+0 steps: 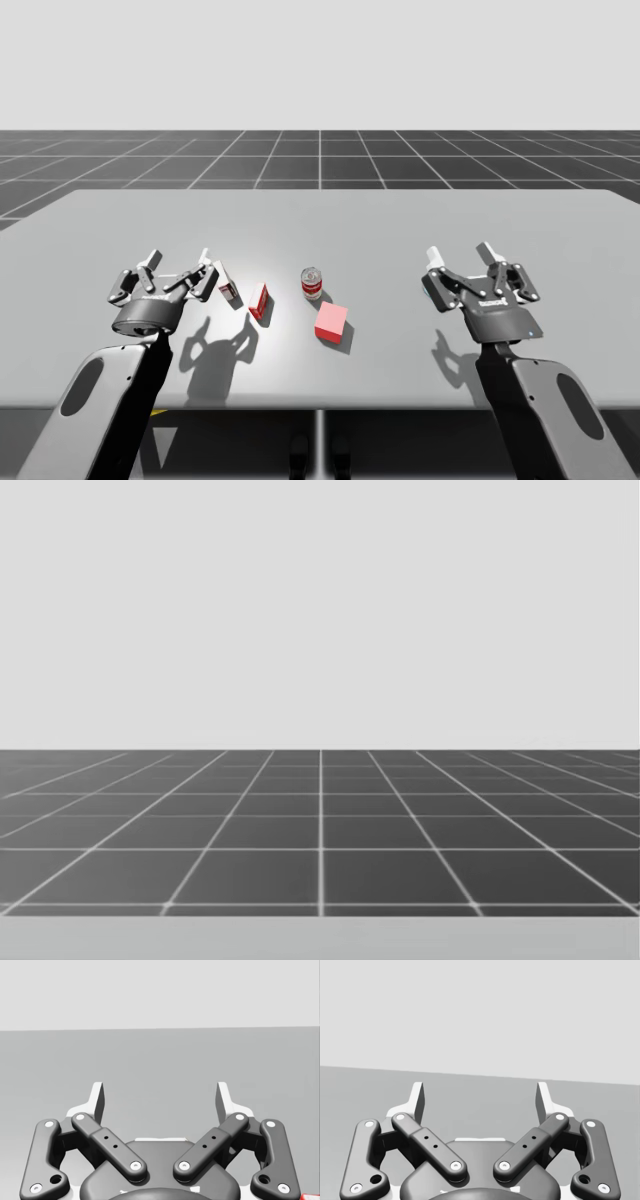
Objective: Find the red cube and pick it up.
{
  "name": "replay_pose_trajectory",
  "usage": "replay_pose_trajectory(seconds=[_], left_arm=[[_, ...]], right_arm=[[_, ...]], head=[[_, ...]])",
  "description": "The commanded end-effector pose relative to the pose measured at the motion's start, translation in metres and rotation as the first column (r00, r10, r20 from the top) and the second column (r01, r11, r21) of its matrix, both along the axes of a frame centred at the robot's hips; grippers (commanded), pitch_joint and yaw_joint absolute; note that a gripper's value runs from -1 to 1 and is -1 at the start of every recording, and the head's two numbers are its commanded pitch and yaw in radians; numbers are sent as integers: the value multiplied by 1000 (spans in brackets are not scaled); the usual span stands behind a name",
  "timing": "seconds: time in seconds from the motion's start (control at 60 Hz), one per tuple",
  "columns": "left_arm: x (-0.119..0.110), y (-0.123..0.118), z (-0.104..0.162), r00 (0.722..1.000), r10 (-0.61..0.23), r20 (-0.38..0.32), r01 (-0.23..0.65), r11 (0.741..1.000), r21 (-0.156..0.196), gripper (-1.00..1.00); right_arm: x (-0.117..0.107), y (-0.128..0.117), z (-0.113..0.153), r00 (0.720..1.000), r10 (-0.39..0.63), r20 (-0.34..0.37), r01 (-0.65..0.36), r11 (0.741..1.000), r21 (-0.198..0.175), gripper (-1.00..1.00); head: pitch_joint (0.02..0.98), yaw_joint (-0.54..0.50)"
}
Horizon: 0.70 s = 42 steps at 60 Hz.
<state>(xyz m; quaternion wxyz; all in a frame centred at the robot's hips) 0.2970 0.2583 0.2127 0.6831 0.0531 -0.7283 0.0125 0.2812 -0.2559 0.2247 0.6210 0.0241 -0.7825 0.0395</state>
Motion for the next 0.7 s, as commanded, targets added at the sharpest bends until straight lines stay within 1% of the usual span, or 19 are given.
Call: replay_pose_trajectory(seconds=[0.017, 0.067, 0.083, 0.1, 0.15, 0.217, 0.25, 0.417, 0.483, 0.5, 0.55, 0.583, 0.617, 0.7], left_arm=[[0, -1, 0, 1000, -1, 0, 1, 1000, 2, -1000], [0, 0, 0, 1000, -1, 1, 1, 1000, 2, -1000], [0, -1, 0, 1000, -1, 1, 1, 1000, 2, -1000], [0, -1, 0, 1000, -1, 1, 1, 1000, 2, -1000], [-1, 0, 1, 1000, -1, 1, 1, 1000, 1, -1000], [-1, 0, 1, 1000, -1, 1, 1, 1000, 1, -1000], [-1, 0, 1, 1000, -1, 2, 1, 1000, 1, -1000], [-1, 0, 1, 1000, 0, 2, 0, 1000, 1, -1000], [0, 0, 1, 1000, 0, 2, 0, 1000, 2, -1000], [0, 0, 1, 1000, 0, 2, 0, 1000, 2, -1000], [0, 0, 1, 1000, 0, 2, 0, 1000, 2, -1000], [0, 0, 1, 1000, 0, 2, 0, 1000, 2, -1000], [0, 0, 1, 1000, 0, 2, 0, 1000, 2, -1000], [0, 0, 1, 1000, 0, 2, 0, 1000, 2, -1000]], right_arm=[[-3, -1, 0, 1000, -20, 15, 19, 1000, 19, -1000], [-2, -2, 1, 1000, -23, 9, 23, 1000, 16, -1000], [-1, -3, 2, 1000, -5, -8, 5, 1000, 21, -1000], [-1, -3, 2, 1000, -4, -10, 4, 1000, 21, -1000], [-1, -3, 2, 1000, -9, -7, 9, 1000, 10, -1000], [-1, -3, 2, 1000, -10, -9, 10, 1000, 17, -1000], [0, -3, 2, 1000, -14, -6, 14, 1000, 7, -1000], [1, -3, 1, 1000, -17, -6, 17, 1000, 4, -1000], [1, -4, 1, 1000, -20, -4, 20, 1000, 4, -1000], [1, -4, 2, 1000, -21, -4, 21, 1000, 4, -1000], [2, -4, 2, 1000, -22, -4, 23, 1000, 4, -1000], [2, -4, 2, 1000, -22, -4, 22, 1000, 4, -1000], [2, -5, 2, 1000, -24, -3, 24, 1000, 3, -1000], [2, -5, 1, 1000, -25, -5, 25, 1000, 3, -1000]], head=[[78, 3], [80, 3], [83, 3], [85, 3], [94, 4], [128, 6], [161, 8], [318, 7], [359, 9], [392, 9], [441, 10], [454, 10], [512, 7], [573, 2]])
